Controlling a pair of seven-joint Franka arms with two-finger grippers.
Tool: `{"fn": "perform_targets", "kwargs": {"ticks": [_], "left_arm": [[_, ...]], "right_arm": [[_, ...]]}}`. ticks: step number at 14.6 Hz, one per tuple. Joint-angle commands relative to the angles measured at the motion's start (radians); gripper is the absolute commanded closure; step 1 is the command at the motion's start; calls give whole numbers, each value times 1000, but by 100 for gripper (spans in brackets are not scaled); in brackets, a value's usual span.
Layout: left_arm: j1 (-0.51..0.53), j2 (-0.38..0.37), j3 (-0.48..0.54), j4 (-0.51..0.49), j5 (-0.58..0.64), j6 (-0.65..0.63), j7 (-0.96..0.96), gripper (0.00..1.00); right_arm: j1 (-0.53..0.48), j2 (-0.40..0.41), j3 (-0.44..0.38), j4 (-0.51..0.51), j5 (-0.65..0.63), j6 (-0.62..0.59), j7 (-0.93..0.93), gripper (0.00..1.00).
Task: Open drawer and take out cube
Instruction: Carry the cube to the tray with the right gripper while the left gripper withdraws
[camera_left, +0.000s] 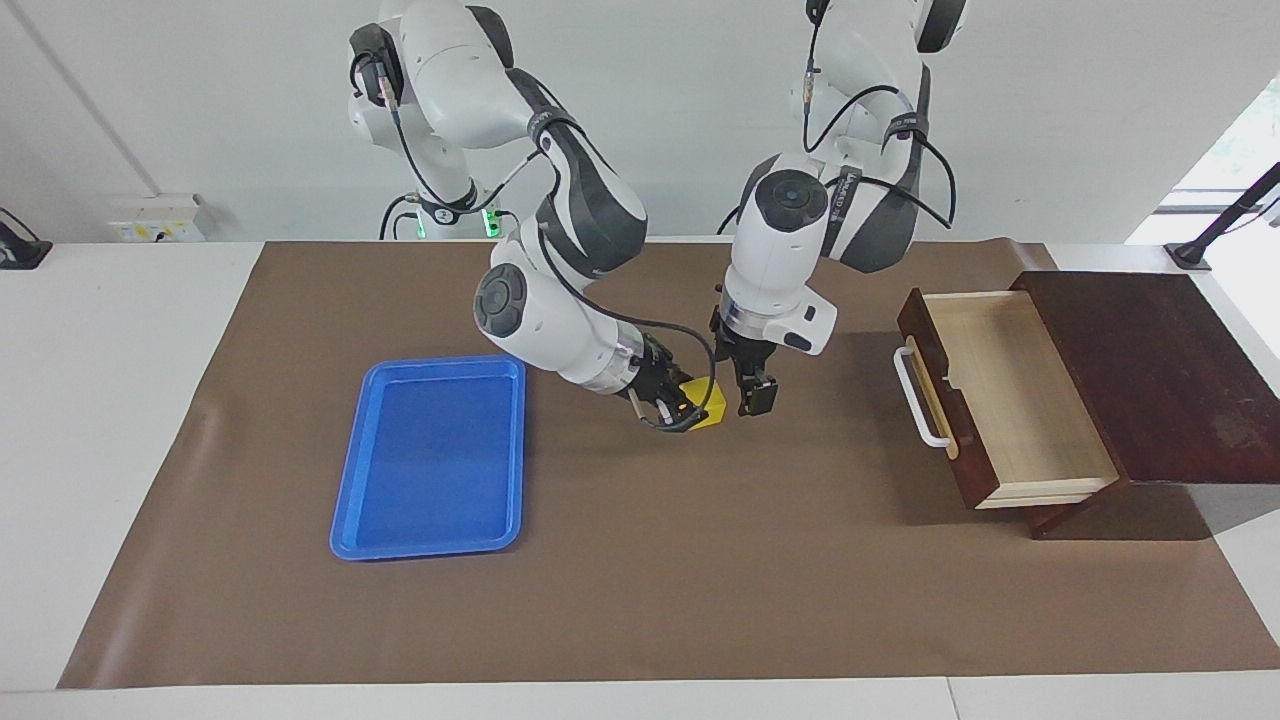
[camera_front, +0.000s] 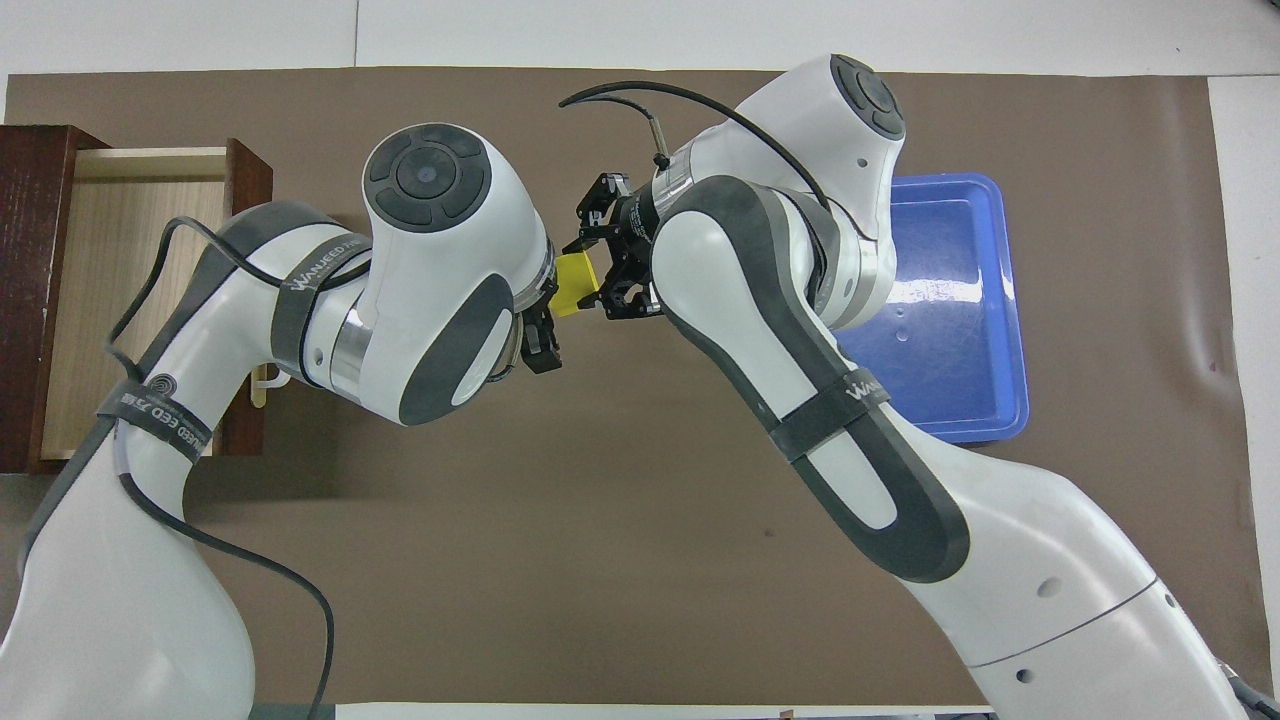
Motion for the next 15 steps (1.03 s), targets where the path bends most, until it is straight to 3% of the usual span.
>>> {"fn": "perform_targets", "kwargs": {"ticks": [1,4,9,15], "left_arm": [[65,-35,-3,-31,35,-45,26,0],[179,-46,-4,-33,45,-90,119,0],[301,-68,-4,-90,45,-70,373,0],[415,-80,-4,-133,45,-25,627,0]], "right_arm": [[-120,-17,15,2,65,-37,-37,100],[-200,-19,4,-36,64,-39,-114,100],[-367,-68,-14,-201,53,-65,-265,100],[-387,-82,-40,-297,55,-15,-333,100]]}}
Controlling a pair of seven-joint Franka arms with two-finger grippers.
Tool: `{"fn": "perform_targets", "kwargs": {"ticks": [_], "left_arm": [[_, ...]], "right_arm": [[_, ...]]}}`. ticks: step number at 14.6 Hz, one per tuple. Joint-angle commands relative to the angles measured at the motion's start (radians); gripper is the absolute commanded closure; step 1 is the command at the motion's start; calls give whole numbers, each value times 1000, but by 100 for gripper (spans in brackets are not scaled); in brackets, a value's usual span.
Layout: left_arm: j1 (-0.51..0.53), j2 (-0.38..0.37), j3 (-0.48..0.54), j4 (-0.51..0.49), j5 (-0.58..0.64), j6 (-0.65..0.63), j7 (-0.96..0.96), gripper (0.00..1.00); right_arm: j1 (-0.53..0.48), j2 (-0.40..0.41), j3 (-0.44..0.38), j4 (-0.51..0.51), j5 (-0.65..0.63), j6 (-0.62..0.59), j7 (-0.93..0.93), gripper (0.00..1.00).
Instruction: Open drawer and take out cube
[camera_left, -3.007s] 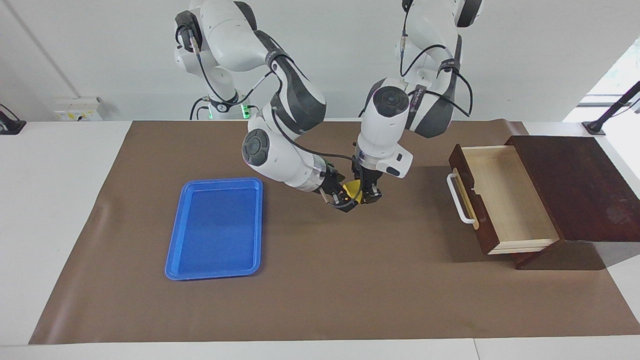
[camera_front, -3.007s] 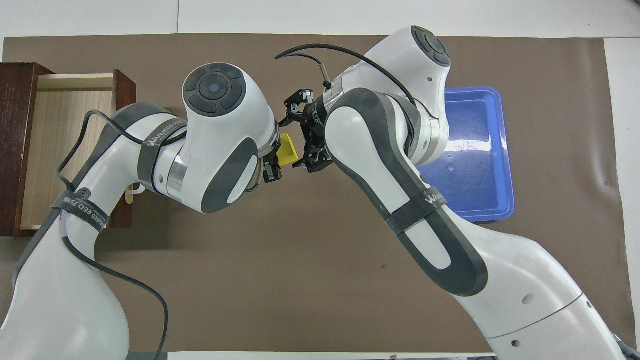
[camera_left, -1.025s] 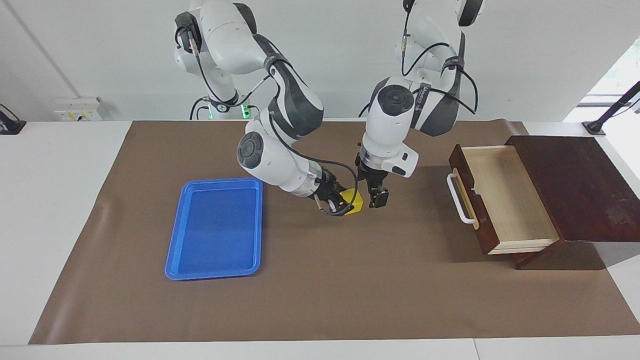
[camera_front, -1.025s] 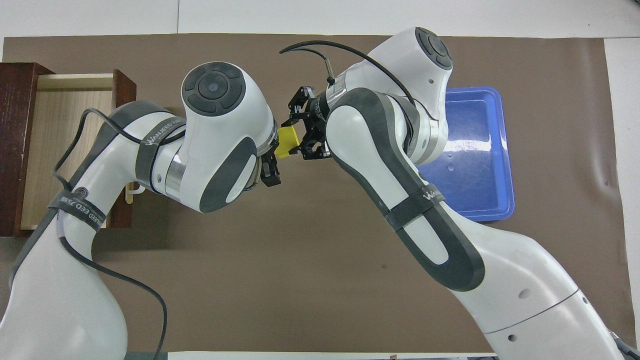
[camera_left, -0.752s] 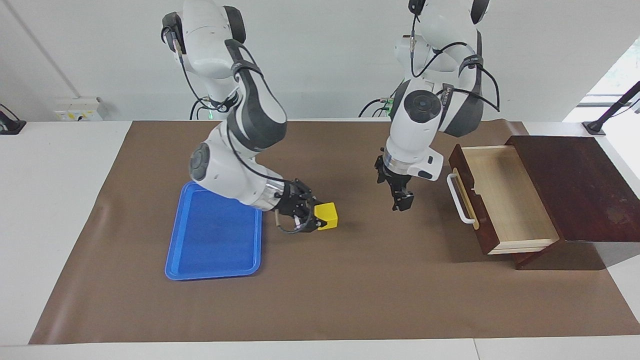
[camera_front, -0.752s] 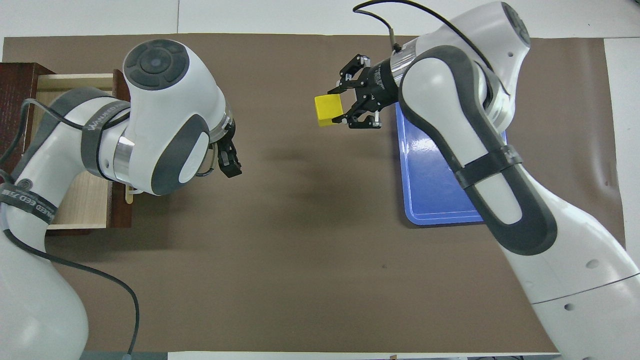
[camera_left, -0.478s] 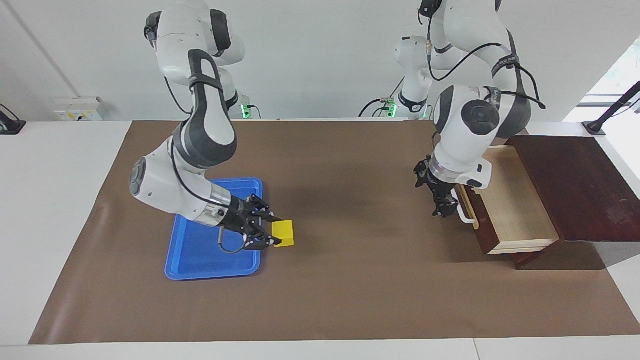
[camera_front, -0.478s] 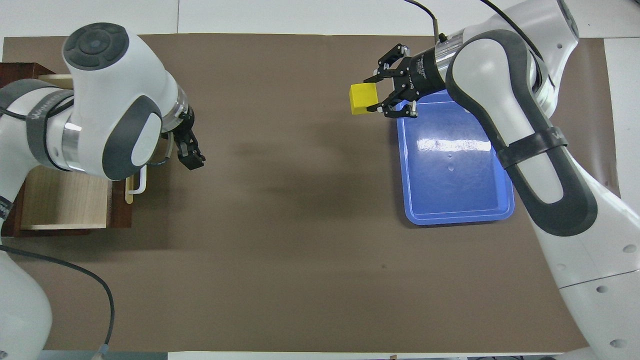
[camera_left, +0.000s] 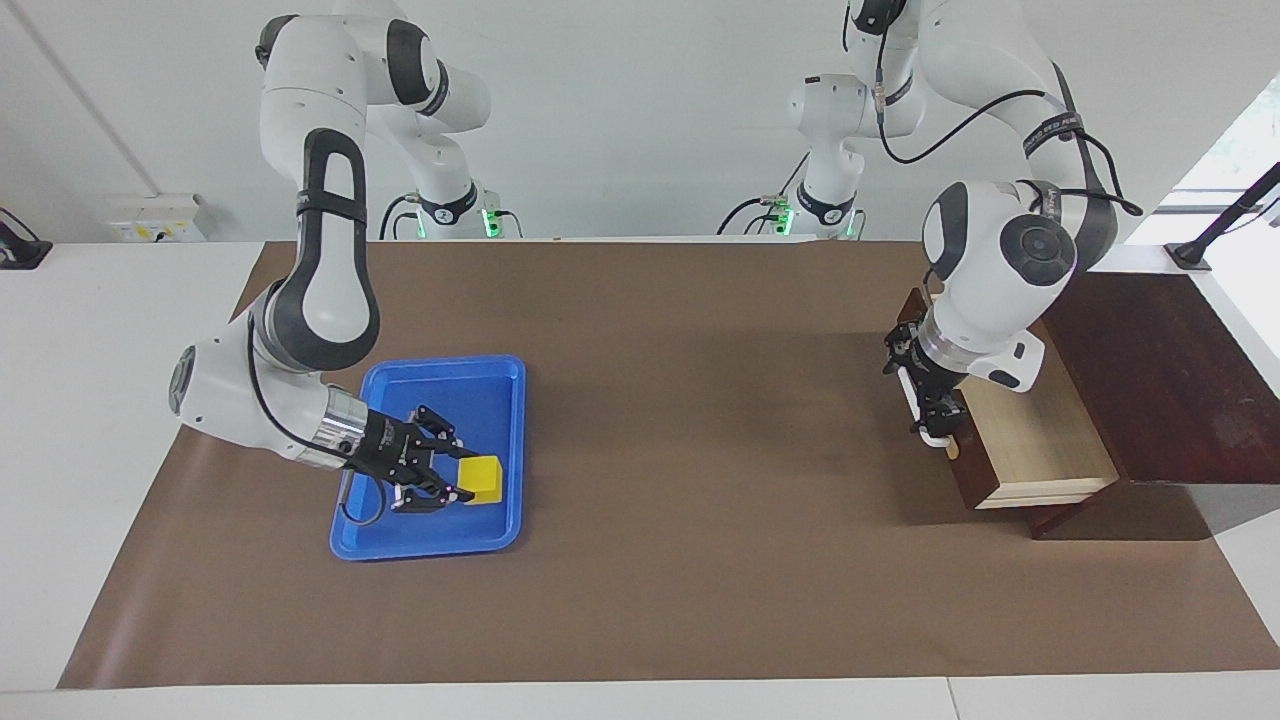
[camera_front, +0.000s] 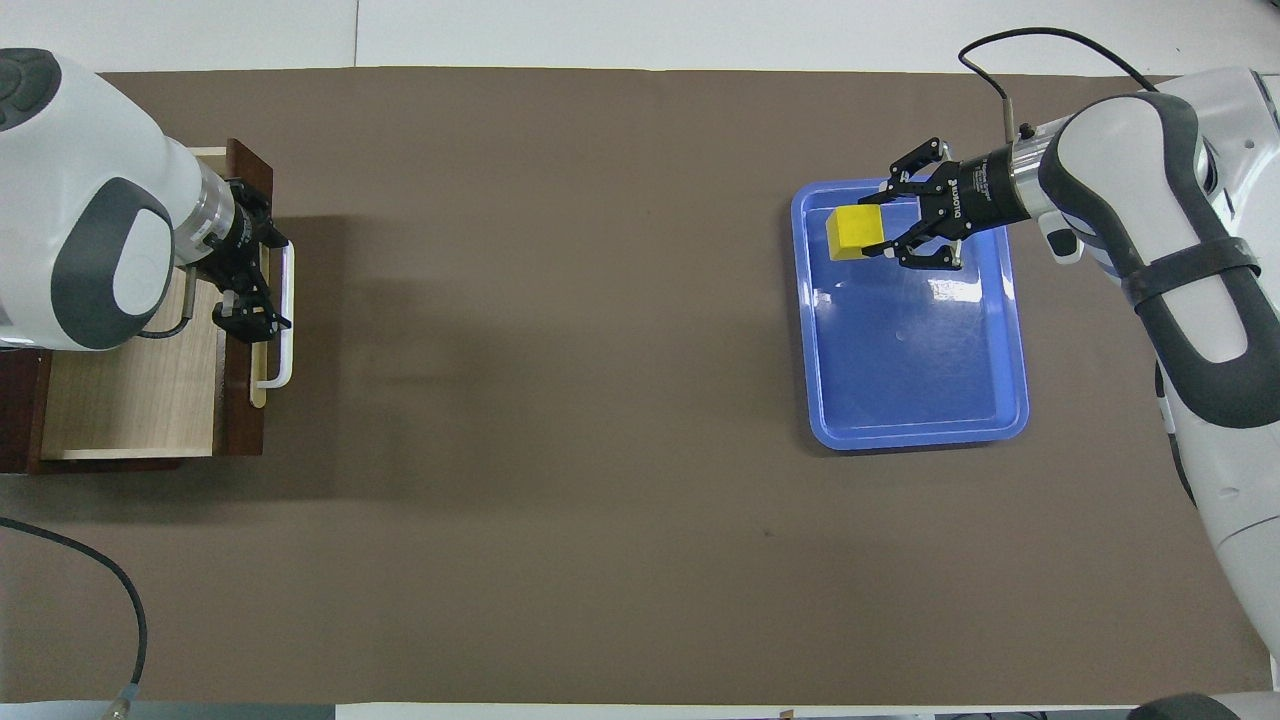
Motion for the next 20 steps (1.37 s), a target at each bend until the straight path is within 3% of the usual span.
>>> {"fn": "perform_targets", "kwargs": {"ticks": [1,12,13,14,15,17,20], "left_arm": [[46,-34,-10,-46,9,27,119,0],[237,-33,-8,-39,12,50,355,0],[257,-33,-8,-39,12,58,375,0],[268,-33,-8,-39,12,61,394,0],[279,-33,-8,-41,12,61,417,0],[300,-33,-8,-41,12,62,457,0],[299,-34,-8,-33,12,46,521,0]], "right_arm": [[10,-43,-5,-72,11,46,-34,100],[15,-66,-13,-200,25,134,-89,100],[19,-72,-13,-215,25,140,-94,80],[23,-75,-13,-223,25,143,-103,32],[21,-75,-13,-221,25,140,-104,19],[10,-77,-11,-212,24,119,-103,8],[4,-80,-17,-162,19,48,-88,5]]}}
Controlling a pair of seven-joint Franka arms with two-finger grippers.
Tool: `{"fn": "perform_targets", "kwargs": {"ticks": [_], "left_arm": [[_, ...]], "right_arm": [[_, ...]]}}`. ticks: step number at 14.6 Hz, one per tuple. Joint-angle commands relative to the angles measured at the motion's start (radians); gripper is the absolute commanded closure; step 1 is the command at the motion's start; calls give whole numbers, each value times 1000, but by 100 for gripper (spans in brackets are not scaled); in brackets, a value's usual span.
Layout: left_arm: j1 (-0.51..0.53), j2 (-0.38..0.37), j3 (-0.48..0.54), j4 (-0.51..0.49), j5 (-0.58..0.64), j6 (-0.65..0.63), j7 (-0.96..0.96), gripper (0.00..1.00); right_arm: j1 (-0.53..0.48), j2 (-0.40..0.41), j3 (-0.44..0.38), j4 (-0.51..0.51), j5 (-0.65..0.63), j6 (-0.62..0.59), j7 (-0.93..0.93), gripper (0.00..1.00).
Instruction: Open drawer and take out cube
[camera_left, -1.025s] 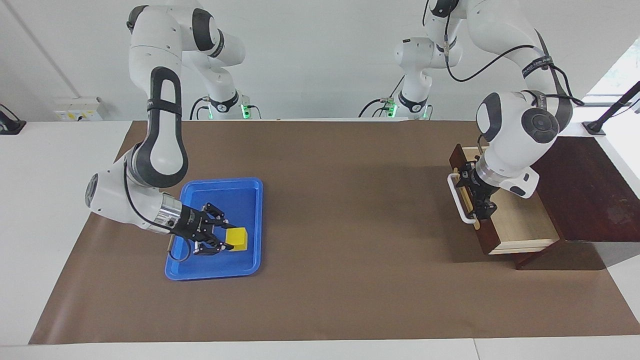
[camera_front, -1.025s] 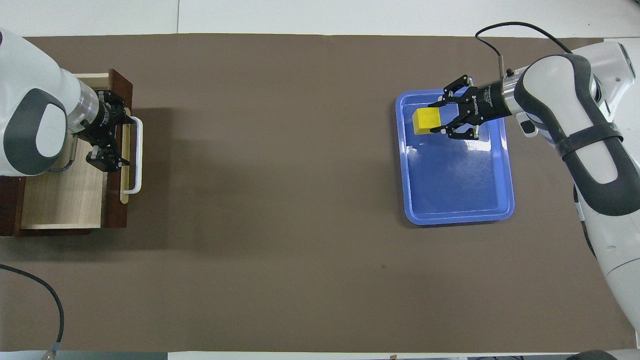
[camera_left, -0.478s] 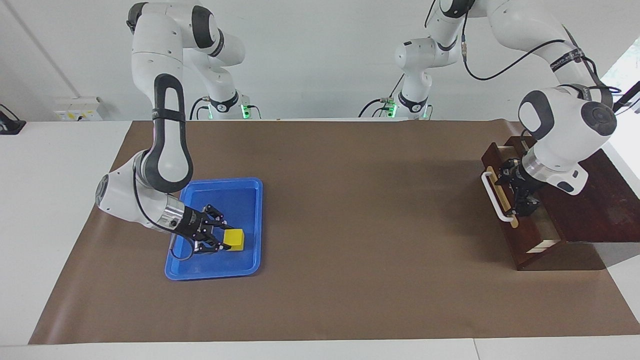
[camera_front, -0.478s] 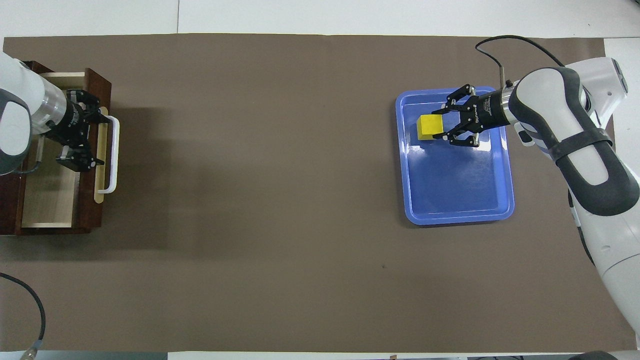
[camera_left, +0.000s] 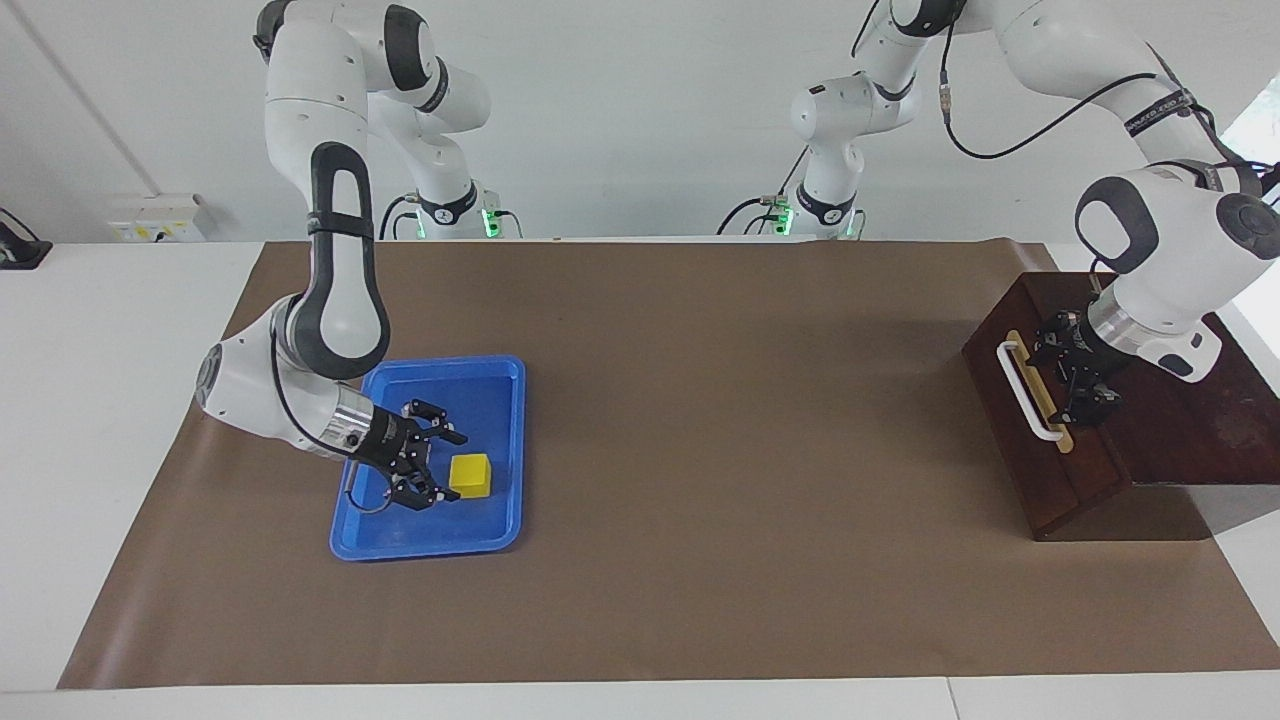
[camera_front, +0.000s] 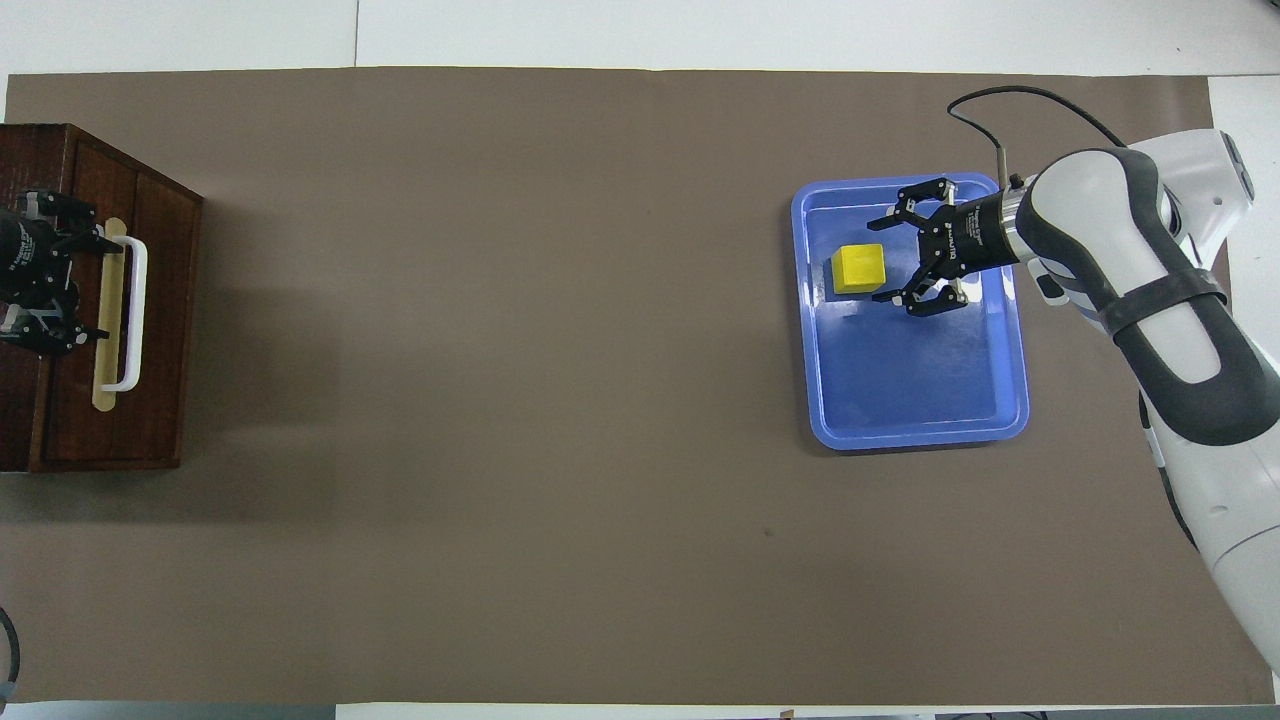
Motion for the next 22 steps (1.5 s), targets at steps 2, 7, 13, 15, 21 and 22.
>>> {"fn": "perform_targets", "kwargs": {"ticks": [2,7,13,15,21,22], "left_arm": [[3,-33,-4,-13,19,-23,110,0],[-41,-84,-13,18,19,-111,224,0],[-141,-136,-19,21,8,-189,453,0],[-159,-168,-18,19,7,-265,626,0],[-149,-308,-18,-46,-1,-369,1034,0],[-152,-340,-18,-74,-1,-375,1061,0]], "right_arm": [[1,-67,-25,41,-3,-114,24,2],[33,-269,-18,47,-305,-186,-5,0],[56,-438,-5,77,-616,-367,-383,0],[86,-486,-4,74,-704,-402,-553,0],[71,-541,-5,29,-764,-430,-1003,0],[70,-541,-7,27,-767,-424,-1050,0]]}}
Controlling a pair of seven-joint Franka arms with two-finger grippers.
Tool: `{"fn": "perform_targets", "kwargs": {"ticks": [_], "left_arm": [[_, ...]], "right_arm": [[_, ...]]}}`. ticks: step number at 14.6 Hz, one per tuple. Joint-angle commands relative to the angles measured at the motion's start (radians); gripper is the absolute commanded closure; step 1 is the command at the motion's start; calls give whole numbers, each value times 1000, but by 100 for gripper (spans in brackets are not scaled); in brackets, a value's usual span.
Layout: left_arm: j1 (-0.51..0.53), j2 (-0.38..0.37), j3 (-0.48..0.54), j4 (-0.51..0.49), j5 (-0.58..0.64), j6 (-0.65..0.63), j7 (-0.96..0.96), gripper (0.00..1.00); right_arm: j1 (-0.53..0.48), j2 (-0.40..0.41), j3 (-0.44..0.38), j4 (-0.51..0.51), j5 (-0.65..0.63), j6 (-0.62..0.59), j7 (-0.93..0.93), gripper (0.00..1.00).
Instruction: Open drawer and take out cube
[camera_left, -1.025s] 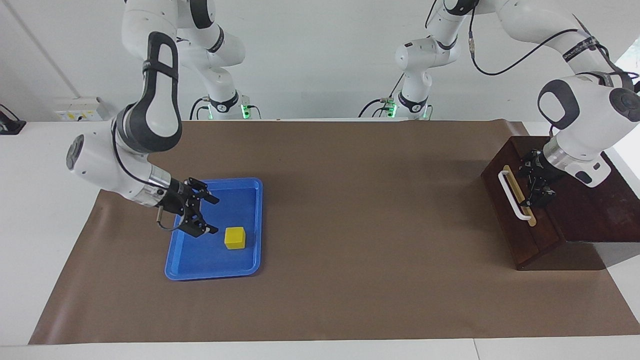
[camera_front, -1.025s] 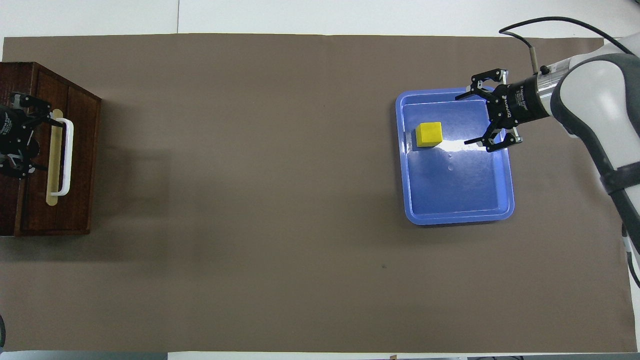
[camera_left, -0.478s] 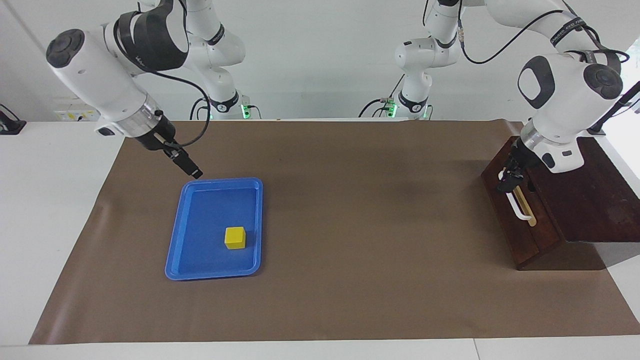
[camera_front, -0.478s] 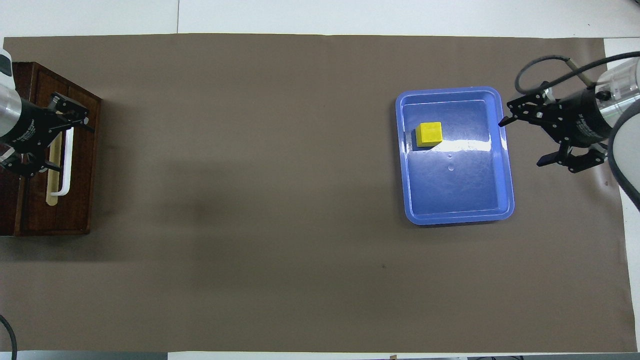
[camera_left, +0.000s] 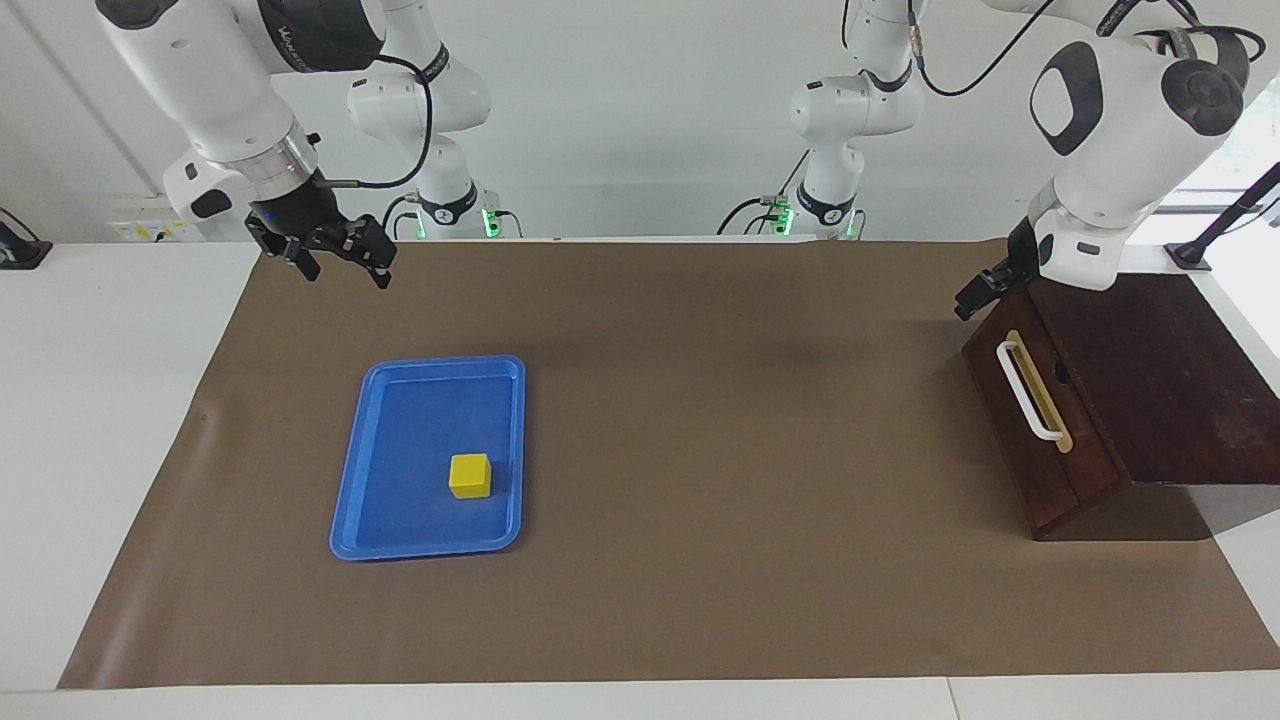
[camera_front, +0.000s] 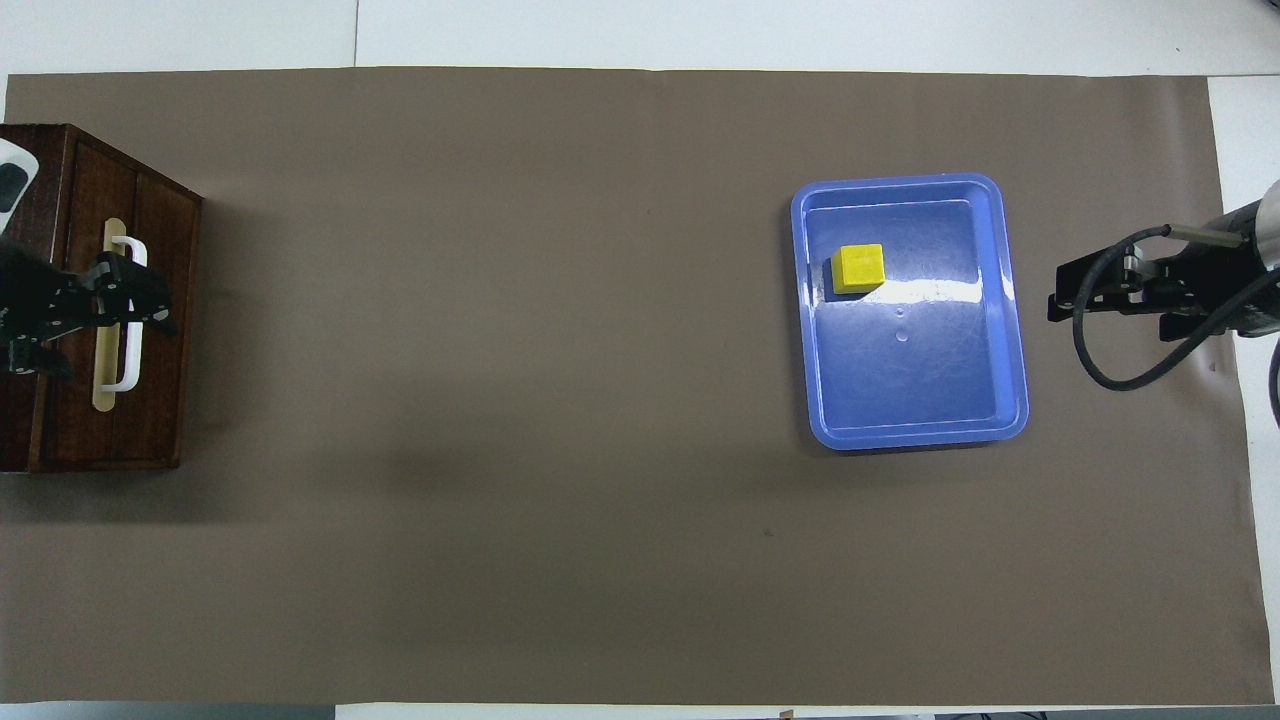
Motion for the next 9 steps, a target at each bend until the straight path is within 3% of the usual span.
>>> {"fn": "perform_targets", "kwargs": {"ticks": [1,5,9], "left_arm": [[-7,-100,-3,-92,-4,-37,85,0],[7,-80,-27,-81,-8,-28,210,0],[7,-66,-43,-70,-8,-28,215,0]], "right_arm": [[-15,-22,6,-39,-39,18,-135,0],[-13,-20,7,-39,-88,21,-204,0],[-12,-20,7,-38,-97,29,-223,0]]}}
